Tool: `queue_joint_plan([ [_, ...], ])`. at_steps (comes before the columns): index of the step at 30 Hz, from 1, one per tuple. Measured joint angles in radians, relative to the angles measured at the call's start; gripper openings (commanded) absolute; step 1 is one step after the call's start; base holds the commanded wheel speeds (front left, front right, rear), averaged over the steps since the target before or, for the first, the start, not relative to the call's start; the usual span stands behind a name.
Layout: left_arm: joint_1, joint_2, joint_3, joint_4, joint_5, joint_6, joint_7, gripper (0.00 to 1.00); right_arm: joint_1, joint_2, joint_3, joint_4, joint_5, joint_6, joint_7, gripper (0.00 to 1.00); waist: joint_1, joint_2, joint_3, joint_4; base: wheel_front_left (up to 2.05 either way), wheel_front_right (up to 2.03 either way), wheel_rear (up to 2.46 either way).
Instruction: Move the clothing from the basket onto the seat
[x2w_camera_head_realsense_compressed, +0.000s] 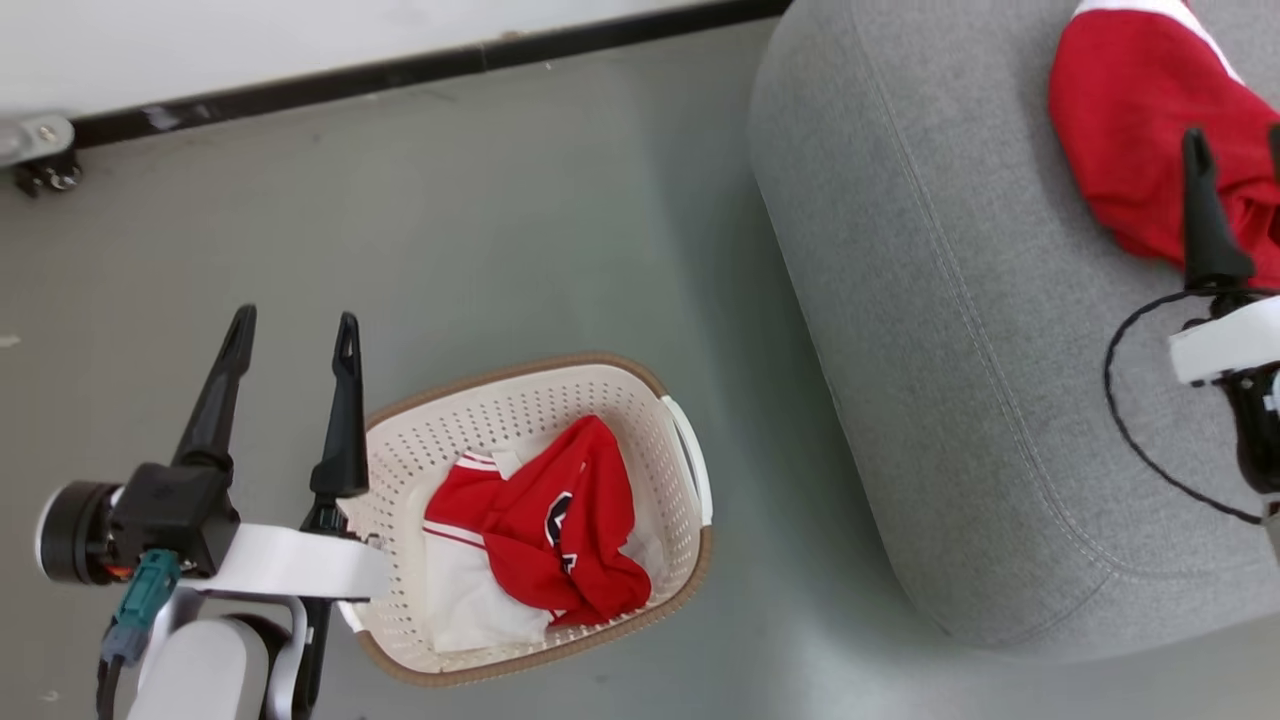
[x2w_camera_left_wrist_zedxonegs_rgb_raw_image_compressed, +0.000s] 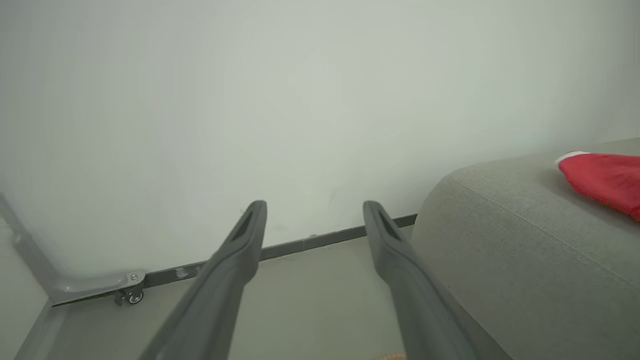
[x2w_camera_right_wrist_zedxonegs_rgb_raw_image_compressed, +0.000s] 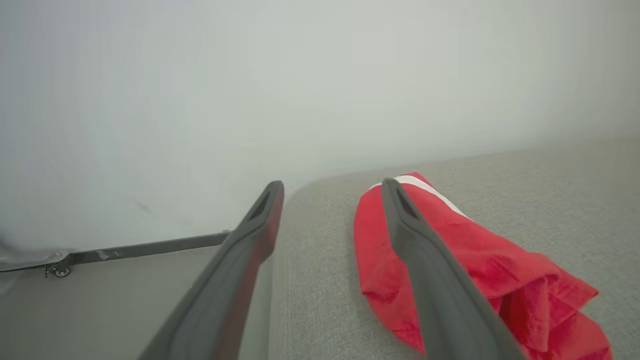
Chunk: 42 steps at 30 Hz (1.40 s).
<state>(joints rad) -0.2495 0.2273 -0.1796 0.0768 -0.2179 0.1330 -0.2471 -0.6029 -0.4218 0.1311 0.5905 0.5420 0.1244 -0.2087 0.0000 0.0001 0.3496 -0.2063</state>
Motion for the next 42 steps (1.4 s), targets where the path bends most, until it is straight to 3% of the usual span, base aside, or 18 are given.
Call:
queue_joint_plan([
  [10,0.049,-0.023,0.013,0.037,-0.007,0.018,-0.005,1.0,0.031,0.012,0.053,-0.09,-0.06,0.0,-0.02,1.0,0.0001,0.0,-0.072,0.044,0.0,0.0,0.0],
  [17,0.088,-0.046,0.015,0.055,-0.009,0.018,-0.006,1.0,0.106,0.105,0.051,-0.101,-0.069,0.0,-0.029,1.0,0.0,0.0,-0.137,0.085,0.0,0.0,0.0],
  [42,0.212,-0.089,-0.017,0.106,0.003,0.016,-0.006,1.0,0.385,0.274,0.044,-0.15,-0.231,0.0,-0.03,1.0,0.0,0.0,-0.316,0.184,0.0,0.0,0.0],
])
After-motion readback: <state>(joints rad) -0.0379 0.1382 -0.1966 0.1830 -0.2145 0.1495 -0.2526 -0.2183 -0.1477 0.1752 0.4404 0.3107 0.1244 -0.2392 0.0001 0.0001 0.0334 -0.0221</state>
